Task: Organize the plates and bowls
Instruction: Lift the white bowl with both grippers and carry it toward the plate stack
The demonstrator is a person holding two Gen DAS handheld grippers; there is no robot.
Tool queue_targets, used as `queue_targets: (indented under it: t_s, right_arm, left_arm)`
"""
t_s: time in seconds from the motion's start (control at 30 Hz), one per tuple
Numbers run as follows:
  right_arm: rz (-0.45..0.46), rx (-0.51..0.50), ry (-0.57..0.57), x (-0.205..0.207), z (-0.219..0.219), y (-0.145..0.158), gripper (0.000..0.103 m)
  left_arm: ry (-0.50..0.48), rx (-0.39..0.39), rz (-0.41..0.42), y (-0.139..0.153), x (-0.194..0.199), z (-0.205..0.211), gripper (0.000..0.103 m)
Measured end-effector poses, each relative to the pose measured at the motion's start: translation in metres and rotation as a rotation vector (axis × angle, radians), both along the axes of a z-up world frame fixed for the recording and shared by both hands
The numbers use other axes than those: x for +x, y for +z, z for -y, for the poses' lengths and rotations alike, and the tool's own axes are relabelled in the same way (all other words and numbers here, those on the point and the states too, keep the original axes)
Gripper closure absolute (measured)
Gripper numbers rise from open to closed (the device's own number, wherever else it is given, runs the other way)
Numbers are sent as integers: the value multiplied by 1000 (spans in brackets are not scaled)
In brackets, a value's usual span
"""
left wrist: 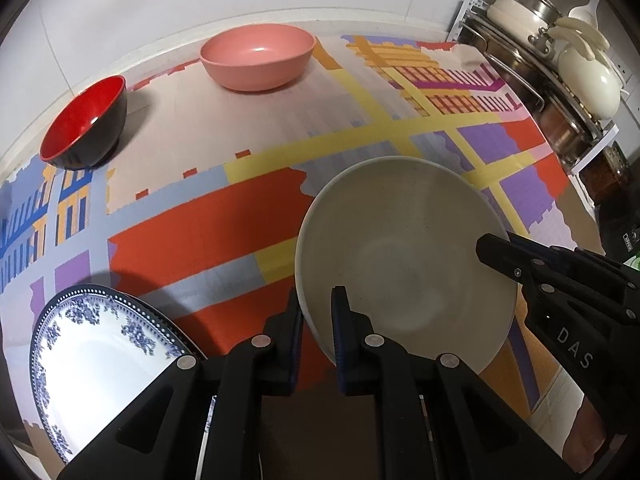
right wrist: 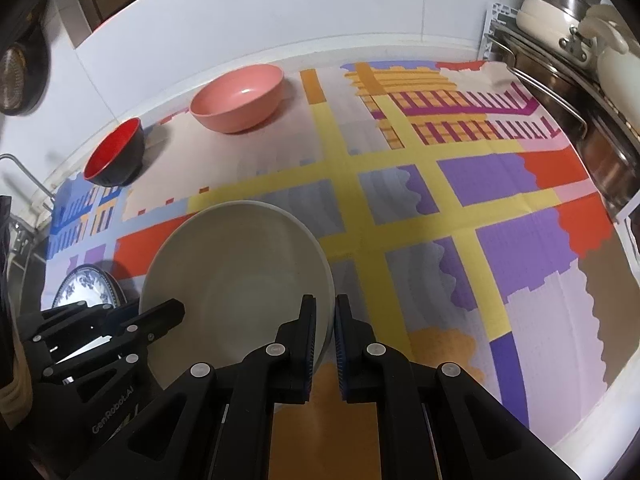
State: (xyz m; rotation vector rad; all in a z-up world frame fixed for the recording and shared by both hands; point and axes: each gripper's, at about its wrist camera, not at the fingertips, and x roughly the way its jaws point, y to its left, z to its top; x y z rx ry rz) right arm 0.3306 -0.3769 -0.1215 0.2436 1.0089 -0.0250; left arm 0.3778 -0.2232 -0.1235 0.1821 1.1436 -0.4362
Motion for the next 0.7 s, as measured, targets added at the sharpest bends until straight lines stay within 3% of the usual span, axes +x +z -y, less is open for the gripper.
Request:
queue_targets:
  t_s: [0.7]
  right_arm:
    - [-19,16,10,2,4,-12,92]
  left_arm:
    - [8,17,4,-3,0,5,88]
